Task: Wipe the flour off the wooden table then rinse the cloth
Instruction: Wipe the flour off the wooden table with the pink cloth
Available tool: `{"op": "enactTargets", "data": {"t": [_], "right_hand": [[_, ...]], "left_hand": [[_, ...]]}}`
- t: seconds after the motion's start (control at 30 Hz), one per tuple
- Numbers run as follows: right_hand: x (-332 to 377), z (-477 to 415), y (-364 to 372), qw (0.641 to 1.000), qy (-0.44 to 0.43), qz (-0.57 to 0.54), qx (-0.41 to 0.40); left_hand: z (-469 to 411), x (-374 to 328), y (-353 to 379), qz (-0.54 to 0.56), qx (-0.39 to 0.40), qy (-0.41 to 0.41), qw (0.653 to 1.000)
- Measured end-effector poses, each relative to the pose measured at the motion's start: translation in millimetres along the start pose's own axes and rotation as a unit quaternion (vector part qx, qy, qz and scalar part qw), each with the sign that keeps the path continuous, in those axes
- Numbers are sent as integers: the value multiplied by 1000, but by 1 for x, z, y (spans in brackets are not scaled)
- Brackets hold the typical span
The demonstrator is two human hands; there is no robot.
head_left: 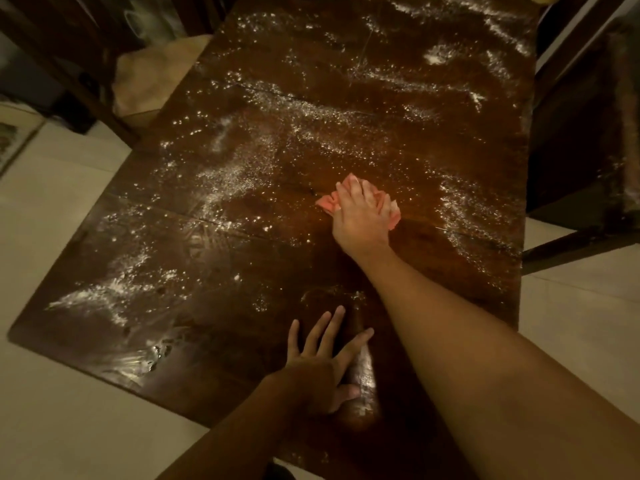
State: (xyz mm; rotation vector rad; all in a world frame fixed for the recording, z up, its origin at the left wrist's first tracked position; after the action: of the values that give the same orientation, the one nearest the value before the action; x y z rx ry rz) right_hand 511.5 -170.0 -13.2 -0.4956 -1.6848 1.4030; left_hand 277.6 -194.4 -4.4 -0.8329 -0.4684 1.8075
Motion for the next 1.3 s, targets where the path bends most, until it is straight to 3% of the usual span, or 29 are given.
{"op": "enactTargets", "data": {"t": [0.03, 0.1, 0.17, 0.23, 0.3, 0.37, 0.43, 0.47, 0.53, 0.63, 0.67, 0.7, 0.77, 0.83, 0.9, 1.0, 1.07, 1.1, 1.13, 1.2, 1.27, 1.3], "right_hand": [[15, 4, 6, 1000, -25, -13, -6], [41, 22, 13, 985, -158, -68, 27], [46, 45, 18, 936, -316, -102, 115], [27, 51, 13, 904, -370, -126, 170], [4, 36, 2, 941, -280, -156, 110], [-13, 18, -7, 987, -85, -135, 19], [2, 16, -13, 997, 3, -79, -26], [17, 22, -14, 997, -18, -68, -28], [45, 47, -14, 985, -148, -89, 31], [29, 91, -10, 917, -328, -143, 174], [6, 98, -11, 918, -324, -168, 155], [-22, 101, -15, 940, -266, -185, 109], [-74, 110, -34, 984, -56, -167, -14], [-89, 129, -45, 991, 53, -97, -81], [-74, 147, -37, 996, -7, -63, -61], [-54, 177, -26, 969, -211, -79, 99], [-71, 173, -31, 943, -266, -98, 175], [-78, 165, -33, 946, -259, -99, 166], [-82, 154, -35, 961, -219, -103, 133], [-73, 139, -32, 992, -57, -110, 32], [-32, 138, -18, 993, 96, -63, -40], [-4, 142, -10, 988, 130, -52, -60]], "left_hand": [[0, 0, 0, -1, 0, -3, 1000], [0, -1, 0, 0, -13, -5, 1000], [0, -1, 0, 5, -30, -3, 1000], [2, -1, 0, 7, -39, -2, 999], [3, -1, -1, 7, -41, -1, 999], [2, -1, 0, 9, -40, 1, 999], [0, -1, 0, 12, -38, 0, 999], [0, -1, 0, 14, -36, -1, 999], [-1, -1, 1, 13, -38, -5, 999], [1, -2, 2, 12, -47, -9, 999], [2, -2, 2, 10, -57, -8, 998], [2, -2, 3, 11, -72, -5, 997], [2, 0, 7, 21, -98, 2, 995], [2, 1, 7, 27, -112, 1, 993], [3, 1, 5, 25, -120, -6, 992], [11, 2, 4, 32, -146, 14, 989], [21, 14, 8, 64, -189, 54, 978], [28, 25, 11, 88, -208, 68, 972], [36, 39, 13, 110, -225, 68, 966], [56, 73, 20, 133, -257, 27, 957], [79, 109, 26, 140, -285, -42, 947], [92, 126, 31, 142, -288, -72, 944]]}}
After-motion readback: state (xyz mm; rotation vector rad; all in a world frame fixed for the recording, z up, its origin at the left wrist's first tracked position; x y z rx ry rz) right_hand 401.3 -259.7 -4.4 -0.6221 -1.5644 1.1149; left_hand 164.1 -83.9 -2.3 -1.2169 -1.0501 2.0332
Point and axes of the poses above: each hand's wrist, its own z-axis away from the middle knuckle, its own y-axis out of the palm, x = y × z, the point moved 3 cm from there along -z, towards the middle knuckle, and after that the axes turned 5 degrees about -x, right-handed, at the moved point
